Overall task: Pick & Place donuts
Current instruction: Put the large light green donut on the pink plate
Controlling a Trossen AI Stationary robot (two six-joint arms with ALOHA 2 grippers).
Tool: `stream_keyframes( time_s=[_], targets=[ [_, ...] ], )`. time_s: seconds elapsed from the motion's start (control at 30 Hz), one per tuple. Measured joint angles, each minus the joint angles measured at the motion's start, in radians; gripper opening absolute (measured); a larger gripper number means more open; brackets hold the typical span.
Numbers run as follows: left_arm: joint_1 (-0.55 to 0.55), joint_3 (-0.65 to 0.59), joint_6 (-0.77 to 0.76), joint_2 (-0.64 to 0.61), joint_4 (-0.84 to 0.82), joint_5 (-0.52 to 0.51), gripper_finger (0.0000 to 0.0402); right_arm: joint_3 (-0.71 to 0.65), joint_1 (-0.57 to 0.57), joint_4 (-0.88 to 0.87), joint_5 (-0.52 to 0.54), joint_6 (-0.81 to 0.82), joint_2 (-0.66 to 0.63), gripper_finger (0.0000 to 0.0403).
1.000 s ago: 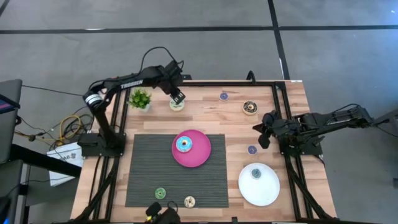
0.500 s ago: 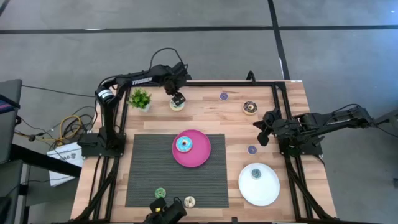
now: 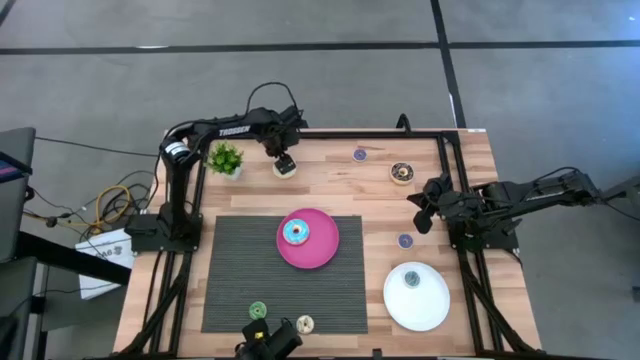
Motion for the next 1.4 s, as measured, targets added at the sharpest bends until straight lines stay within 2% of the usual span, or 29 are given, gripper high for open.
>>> stream_keyframes(
  time_s=[0.43, 0.93, 1.4],
  targets=[
    [-0.005, 0.001, -0.035, 0.049, 0.027, 0.019, 0.0238, 0.0, 0.0, -0.003, 0.004, 0.027, 0.0, 0.0001],
    [-0.005, 0.001, -0.038, 0.049, 0.019, 0.008, 0.0146, 0.0, 0.0, -0.004, 0.004, 0.027, 0.0, 0.0001],
    [-0.014, 0.018, -0.091, 0.049, -0.028, 0.005, 0.0117, 0.0, 0.0, -0.005, 0.004, 0.026, 0.0, 0.0001]
  ],
)
